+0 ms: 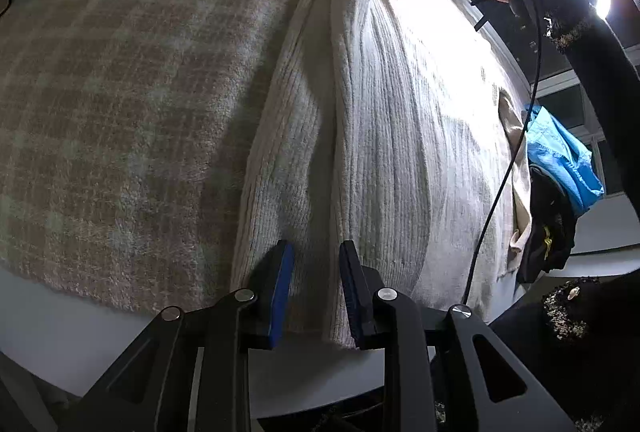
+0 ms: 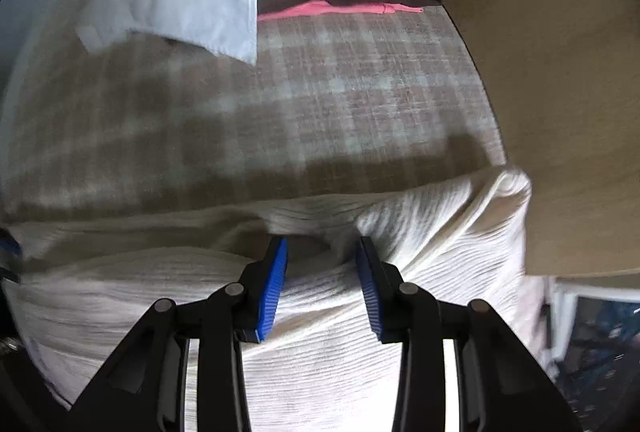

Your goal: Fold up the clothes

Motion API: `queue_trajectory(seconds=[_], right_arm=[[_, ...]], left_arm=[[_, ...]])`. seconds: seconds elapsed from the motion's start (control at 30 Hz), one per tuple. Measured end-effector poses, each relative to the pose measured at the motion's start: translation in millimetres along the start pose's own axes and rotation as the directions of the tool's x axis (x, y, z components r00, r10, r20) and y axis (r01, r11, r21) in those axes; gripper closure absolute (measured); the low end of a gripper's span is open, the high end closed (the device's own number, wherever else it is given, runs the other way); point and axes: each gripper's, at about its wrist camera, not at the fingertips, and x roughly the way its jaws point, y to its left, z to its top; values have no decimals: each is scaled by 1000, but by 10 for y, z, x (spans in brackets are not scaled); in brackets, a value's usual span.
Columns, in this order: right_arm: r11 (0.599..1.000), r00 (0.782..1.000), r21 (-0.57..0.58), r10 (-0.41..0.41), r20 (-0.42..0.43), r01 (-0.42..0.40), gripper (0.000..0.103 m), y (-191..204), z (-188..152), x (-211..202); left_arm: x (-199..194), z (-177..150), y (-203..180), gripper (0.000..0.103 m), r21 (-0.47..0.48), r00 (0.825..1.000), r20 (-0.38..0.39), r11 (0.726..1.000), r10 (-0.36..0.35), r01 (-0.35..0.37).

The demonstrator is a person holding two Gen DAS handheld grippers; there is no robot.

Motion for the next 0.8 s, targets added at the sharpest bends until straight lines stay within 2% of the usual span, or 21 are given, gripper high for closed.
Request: queue_trajectory(seconds=[0.13,0.2,0.23,0.27,0.3,0.33,0.37,0.4,0.5,0.63,0.73,0.8], right_arm=[[995,997,-83,-60,-50,56,68,139,-11,187],[993,997,-90,-75,-30,72,71,186,-32,181],[997,998,-45,-63,-24,62,79,145,-26,169],[998,999,22,-51,-13,51,94,61,-15,152],[995,999,90,-40,0,40,94,-27,-4,135],[983,999,182,12,38,-19,94,-146,-10,82],[959,995,271,63,83,-84,94,-268,-17,25],[916,984,366,119,135,-161,94,-402,-35,-23],[726,924,572,275,267,-382,95,-716,-138,68],[602,890,655,324,322,-456,94,-793,-249,289],[635,899,637,327,290,-437,89,-762,-244,314],[665,904,613,335,266,-427,77,-757,-255,200]], left_arm=[[-26,-4,54,80,3,1000,-4,1000,-13,13],[-27,-9,52,80,5,1000,-1,1000,-14,14],[-25,-11,49,80,7,1000,1,1000,-15,15],[-23,-13,44,80,8,1000,2,1000,-16,16],[-22,-14,42,80,8,1000,3,1000,-16,16],[-24,-19,39,80,7,1000,4,1000,-16,16],[-26,-25,36,80,6,1000,5,1000,-15,15],[-36,-35,29,80,6,1000,6,1000,-10,10],[-116,-69,16,80,-4,999,31,1000,23,-23],[-242,-64,27,80,-28,998,68,999,16,-14],[-189,10,-18,73,-24,998,64,1000,21,-20],[-78,60,-96,70,2,999,41,1000,13,-13]])
